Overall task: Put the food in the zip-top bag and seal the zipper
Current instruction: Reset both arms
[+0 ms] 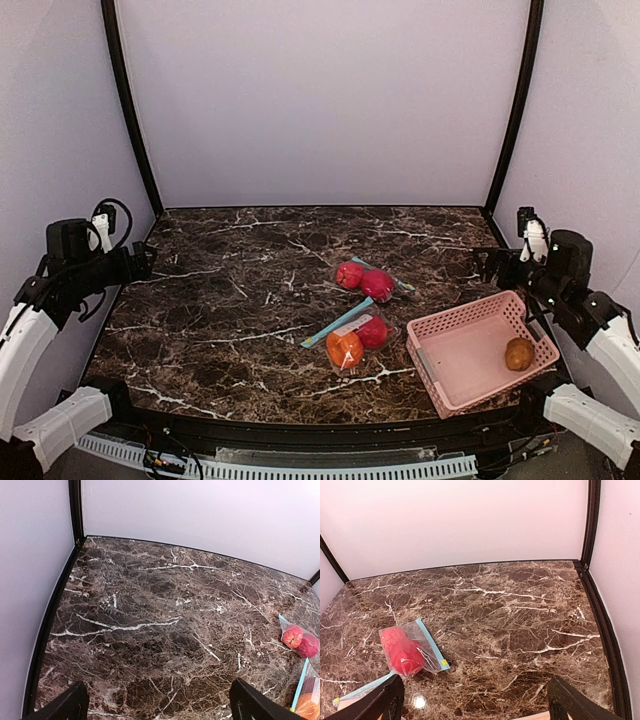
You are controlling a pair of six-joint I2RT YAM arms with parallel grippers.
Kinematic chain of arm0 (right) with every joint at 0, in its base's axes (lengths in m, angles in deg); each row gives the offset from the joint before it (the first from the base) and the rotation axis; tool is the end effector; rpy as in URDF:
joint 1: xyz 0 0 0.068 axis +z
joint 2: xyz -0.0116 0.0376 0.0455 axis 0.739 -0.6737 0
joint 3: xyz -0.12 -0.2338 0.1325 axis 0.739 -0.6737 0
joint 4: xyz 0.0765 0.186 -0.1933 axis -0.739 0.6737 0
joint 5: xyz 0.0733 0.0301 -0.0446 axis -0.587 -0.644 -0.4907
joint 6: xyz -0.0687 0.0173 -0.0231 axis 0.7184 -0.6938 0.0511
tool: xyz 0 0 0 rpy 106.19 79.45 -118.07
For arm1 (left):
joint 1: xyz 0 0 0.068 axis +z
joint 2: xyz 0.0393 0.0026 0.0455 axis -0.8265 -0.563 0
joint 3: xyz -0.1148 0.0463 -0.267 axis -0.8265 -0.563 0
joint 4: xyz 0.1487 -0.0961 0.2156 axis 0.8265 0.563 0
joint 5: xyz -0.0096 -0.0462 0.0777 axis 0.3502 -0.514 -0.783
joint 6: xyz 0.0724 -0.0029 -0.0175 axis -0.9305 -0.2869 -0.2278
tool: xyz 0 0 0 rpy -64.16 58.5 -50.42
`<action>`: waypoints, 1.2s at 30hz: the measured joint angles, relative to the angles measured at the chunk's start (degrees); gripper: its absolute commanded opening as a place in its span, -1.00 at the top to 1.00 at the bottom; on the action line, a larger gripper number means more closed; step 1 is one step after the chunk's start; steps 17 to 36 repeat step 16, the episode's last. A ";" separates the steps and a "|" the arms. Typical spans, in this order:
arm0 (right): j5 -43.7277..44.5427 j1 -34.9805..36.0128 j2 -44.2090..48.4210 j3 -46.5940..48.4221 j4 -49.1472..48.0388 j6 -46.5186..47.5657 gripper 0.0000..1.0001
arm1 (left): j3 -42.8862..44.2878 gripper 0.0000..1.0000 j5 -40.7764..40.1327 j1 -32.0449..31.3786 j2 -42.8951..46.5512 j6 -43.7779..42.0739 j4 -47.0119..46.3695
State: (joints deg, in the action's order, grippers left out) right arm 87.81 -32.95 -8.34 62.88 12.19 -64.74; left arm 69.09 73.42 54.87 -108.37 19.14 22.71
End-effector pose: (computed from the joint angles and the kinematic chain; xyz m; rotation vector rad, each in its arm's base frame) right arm 0.1793 0.0456 0.2804 0.0075 1.9025 0.3256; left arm 0.1866 -0.0082 0.3044 -0.1294 1.9826 -0.2250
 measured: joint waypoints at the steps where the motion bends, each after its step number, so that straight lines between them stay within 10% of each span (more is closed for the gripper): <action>1: 0.24 -0.04 1.46 -0.76 -0.35 0.48 -0.95 | 0.04 -0.97 -0.22 0.00 0.83 -0.48 0.13; 36: 2.16 -0.13 5.84 -3.69 -1.03 2.89 -0.95 | -0.70 -0.97 -1.36 0.00 3.32 -3.74 2.71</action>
